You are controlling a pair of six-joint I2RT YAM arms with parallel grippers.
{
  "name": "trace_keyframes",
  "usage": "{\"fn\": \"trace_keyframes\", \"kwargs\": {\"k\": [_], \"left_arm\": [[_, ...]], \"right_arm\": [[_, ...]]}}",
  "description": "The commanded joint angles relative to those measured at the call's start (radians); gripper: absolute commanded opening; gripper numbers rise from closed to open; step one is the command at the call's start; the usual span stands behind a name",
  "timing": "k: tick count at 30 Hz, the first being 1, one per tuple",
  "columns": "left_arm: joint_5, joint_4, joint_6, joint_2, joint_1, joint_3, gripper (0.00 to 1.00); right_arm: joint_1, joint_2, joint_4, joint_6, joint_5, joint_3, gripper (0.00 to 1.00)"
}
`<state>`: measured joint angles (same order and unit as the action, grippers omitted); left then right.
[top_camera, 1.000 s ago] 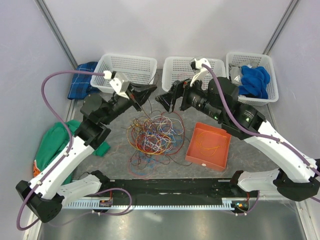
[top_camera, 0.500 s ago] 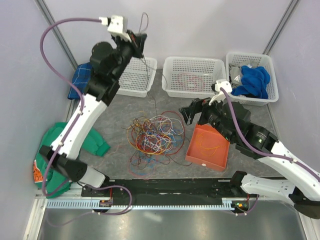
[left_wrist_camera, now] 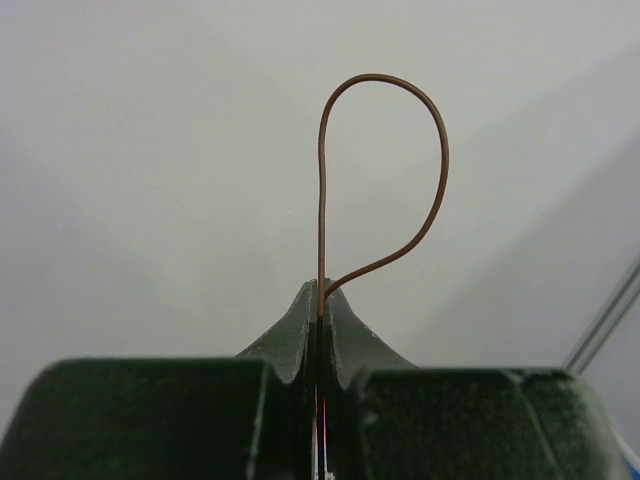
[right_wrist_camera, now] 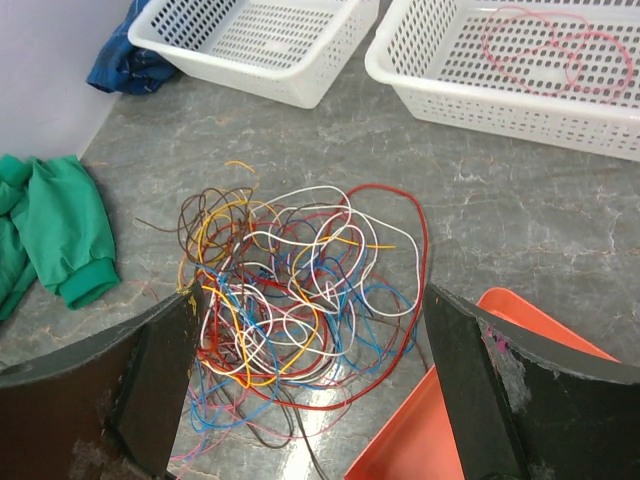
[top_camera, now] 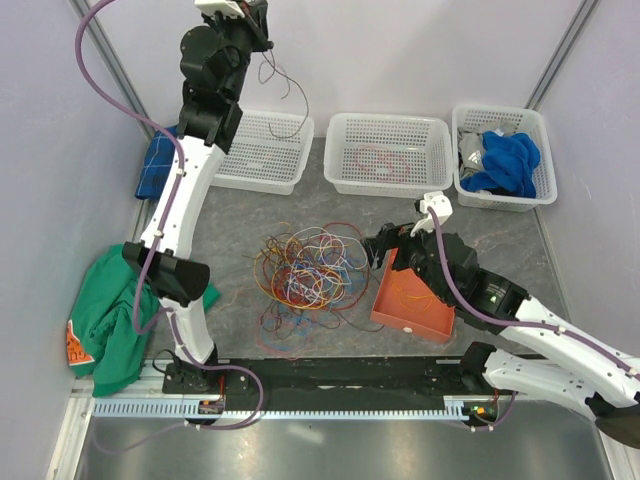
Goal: Untangle the cables
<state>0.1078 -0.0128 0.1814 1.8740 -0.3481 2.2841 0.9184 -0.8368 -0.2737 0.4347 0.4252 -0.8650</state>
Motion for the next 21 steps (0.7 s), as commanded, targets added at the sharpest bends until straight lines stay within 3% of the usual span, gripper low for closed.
{"fn": "trace_keyframes", "kwargs": {"k": [1,6,19,20,21], "left_arm": [[0.035,0.057,0.031,0.088,0.063,0.057,0.02],[0.010,0.097,0.112,0.216,0.133,0.060,0.02],[0.029,0.154,0.136,0.448,0.215,0.118,0.04],[0.029,0.148,0.141,0.445,0.215,0.094,0.28],[0.033,0.148,0.160,0.436,0.215,0.074,0.42]], "right_arm": [[0.000,0.021,0.085,0.052,0.009,0.053,0.98],[0.000,0.021,0.114,0.024,0.032,0.077,0.98],[-0.001,-0.042,0.123,-0.016,0.109,0.112,0.98],[-0.001,-0.051,0.126,-0.017,0.109,0.109,0.98],[-0.001,-0.067,0.129,-0.020,0.106,0.106,0.98]]}}
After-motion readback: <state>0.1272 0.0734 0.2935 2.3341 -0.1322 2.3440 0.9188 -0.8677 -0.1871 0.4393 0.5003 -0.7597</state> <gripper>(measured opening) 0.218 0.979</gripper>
